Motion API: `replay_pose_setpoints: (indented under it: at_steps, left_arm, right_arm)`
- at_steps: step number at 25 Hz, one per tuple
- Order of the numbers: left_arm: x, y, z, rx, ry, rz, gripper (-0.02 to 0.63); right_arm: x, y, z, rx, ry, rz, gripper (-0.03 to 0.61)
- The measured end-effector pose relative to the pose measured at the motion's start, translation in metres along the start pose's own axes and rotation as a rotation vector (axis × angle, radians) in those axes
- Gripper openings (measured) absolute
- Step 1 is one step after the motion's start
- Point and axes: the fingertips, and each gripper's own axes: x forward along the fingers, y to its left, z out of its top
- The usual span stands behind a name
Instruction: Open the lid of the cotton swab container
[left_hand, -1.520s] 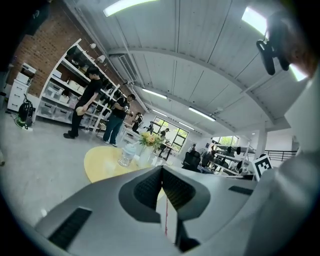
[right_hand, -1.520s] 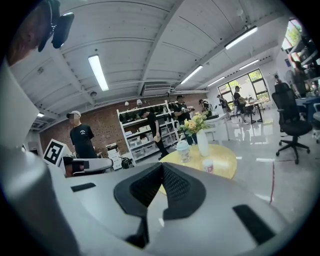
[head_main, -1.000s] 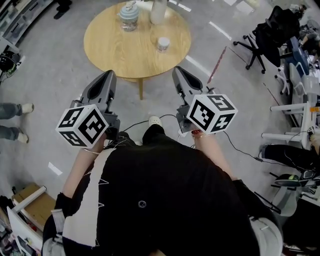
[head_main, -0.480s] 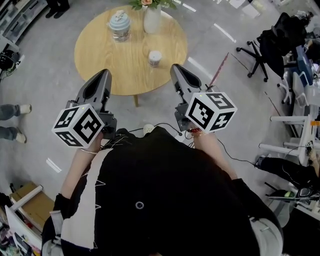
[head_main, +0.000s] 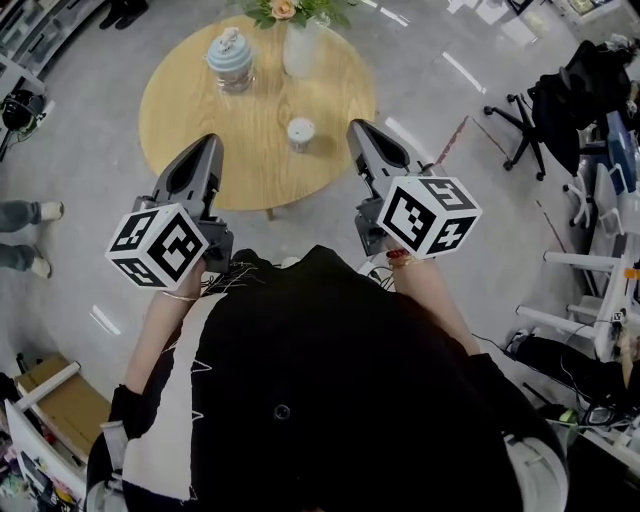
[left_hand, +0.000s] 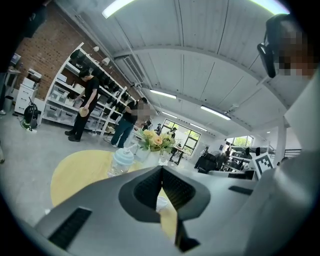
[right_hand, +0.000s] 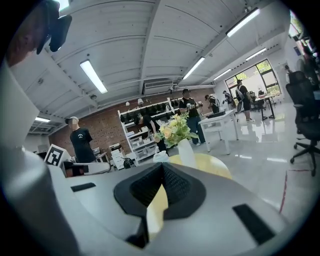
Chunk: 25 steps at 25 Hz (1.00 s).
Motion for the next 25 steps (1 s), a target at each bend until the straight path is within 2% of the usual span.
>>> replay_pose_setpoints:
  at_steps: [6, 10, 16, 19, 22, 25]
  left_arm:
    - [0.033, 0.012, -0.042, 0.006, 0.068, 0.006, 0.011]
    - [0.053, 0.03, -0.076, 0.003, 0.149, 0.03, 0.011]
    - [0.083, 0.032, -0.123, 0.035, 0.285, 0.004, 0.021]
    - [0.096, 0.029, -0.148, 0.061, 0.365, -0.025, 0.061]
    - [0.108, 0.024, -0.167, 0.092, 0.436, -0.075, 0.185]
    - [0.117, 0.02, -0.18, 0.188, 0.495, -0.117, 0.255]
  right_arm:
    - [-0.002, -0.03, -0.003, 0.012, 0.015, -0.014, 0.005]
    - [-0.007, -0.046, 0.0, 0.026, 0.016, -0.041, 0.005]
    - [-0.021, -0.073, -0.001, 0.049, 0.015, -0.094, 0.005]
    - [-0.03, -0.085, -0.005, 0.066, 0.015, -0.125, 0.005]
    - [-0.039, -0.096, -0.006, 0.079, 0.007, -0.153, 0.005]
    - [-0.05, -0.104, -0.007, 0.085, 0.003, -0.183, 0.005]
